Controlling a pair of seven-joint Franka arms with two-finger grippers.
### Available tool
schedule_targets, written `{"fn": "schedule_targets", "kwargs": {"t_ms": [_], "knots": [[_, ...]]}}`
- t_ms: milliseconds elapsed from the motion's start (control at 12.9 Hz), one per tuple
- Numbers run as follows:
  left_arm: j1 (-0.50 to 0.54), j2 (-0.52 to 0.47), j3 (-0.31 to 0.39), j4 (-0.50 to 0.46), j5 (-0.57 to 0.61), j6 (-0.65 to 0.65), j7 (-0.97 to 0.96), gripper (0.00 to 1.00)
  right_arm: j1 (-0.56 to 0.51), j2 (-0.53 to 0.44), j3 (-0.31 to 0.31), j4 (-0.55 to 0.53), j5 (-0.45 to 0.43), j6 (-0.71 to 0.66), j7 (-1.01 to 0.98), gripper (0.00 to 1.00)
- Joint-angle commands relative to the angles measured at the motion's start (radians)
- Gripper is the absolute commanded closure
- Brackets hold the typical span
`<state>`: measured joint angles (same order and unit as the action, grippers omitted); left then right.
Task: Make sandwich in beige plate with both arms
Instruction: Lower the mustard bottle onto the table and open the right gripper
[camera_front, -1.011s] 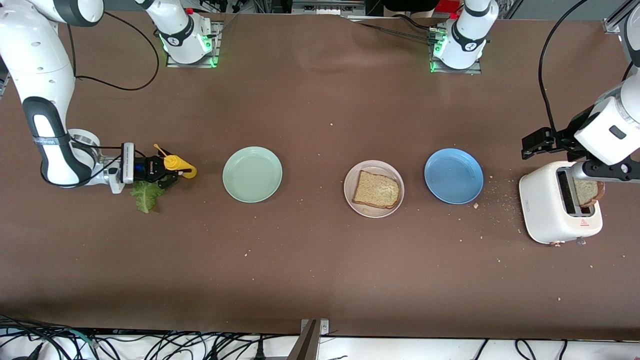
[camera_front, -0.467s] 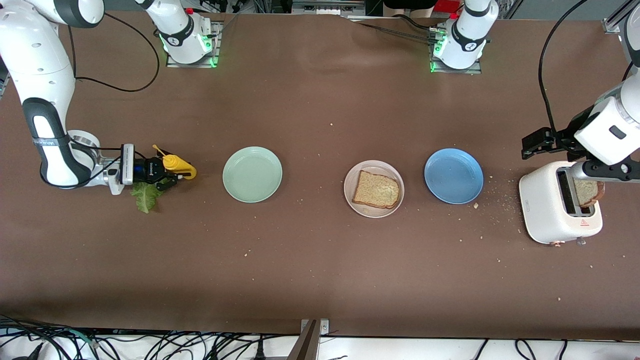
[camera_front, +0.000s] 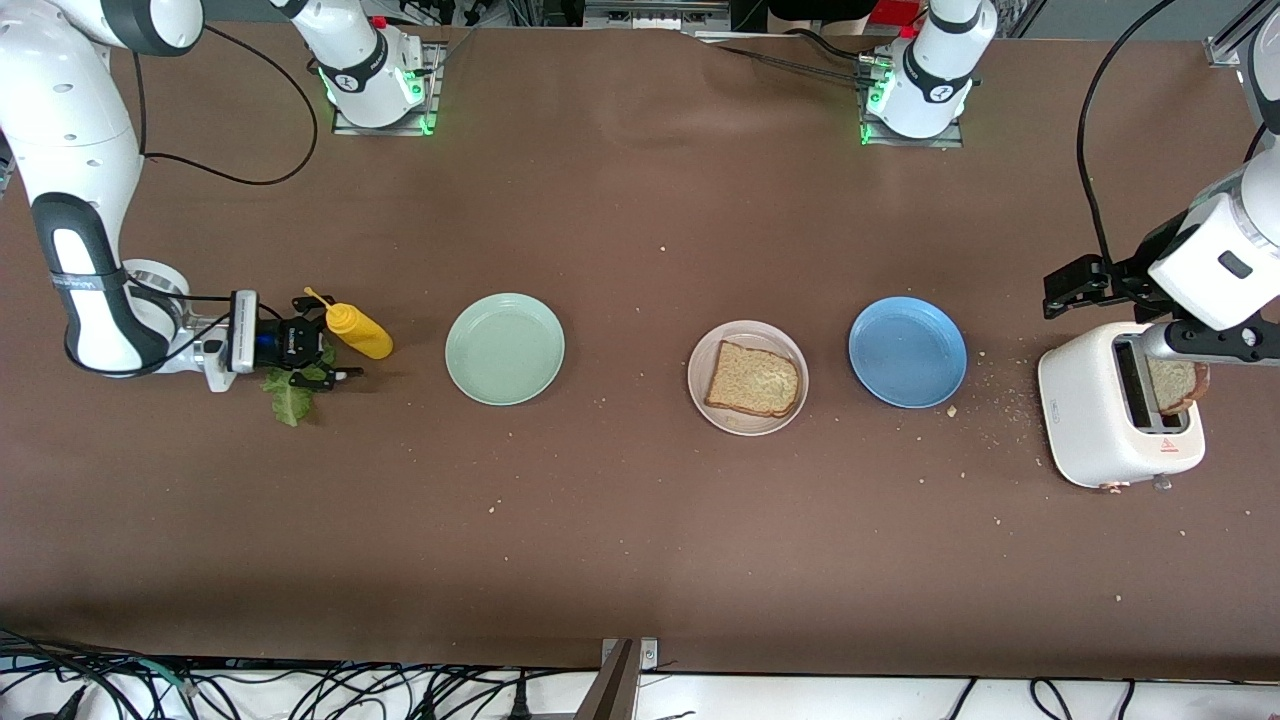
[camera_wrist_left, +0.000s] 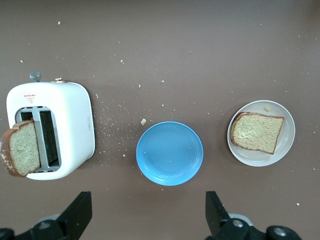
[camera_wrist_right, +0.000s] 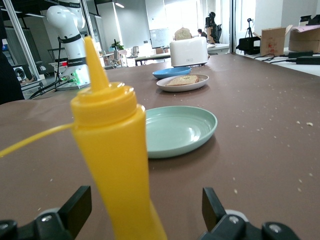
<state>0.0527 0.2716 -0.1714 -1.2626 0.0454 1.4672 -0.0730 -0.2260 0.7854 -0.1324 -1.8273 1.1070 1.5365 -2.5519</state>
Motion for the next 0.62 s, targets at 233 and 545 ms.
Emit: {"fn": "schedule_targets", "kwargs": {"t_ms": [233, 545], "knots": [[0.007, -0.014, -0.003, -0.006, -0.018, -0.011, -0.005, 0.00, -0.076, -0.009, -0.058, 0.136, -0.174, -0.047, 0.154, 0.02], [0.007, -0.014, -0.003, -0.006, -0.019, -0.011, -0.005, 0.00, -0.069, -0.049, -0.069, 0.382, -0.321, -0.131, 0.428, 0.02]]}}
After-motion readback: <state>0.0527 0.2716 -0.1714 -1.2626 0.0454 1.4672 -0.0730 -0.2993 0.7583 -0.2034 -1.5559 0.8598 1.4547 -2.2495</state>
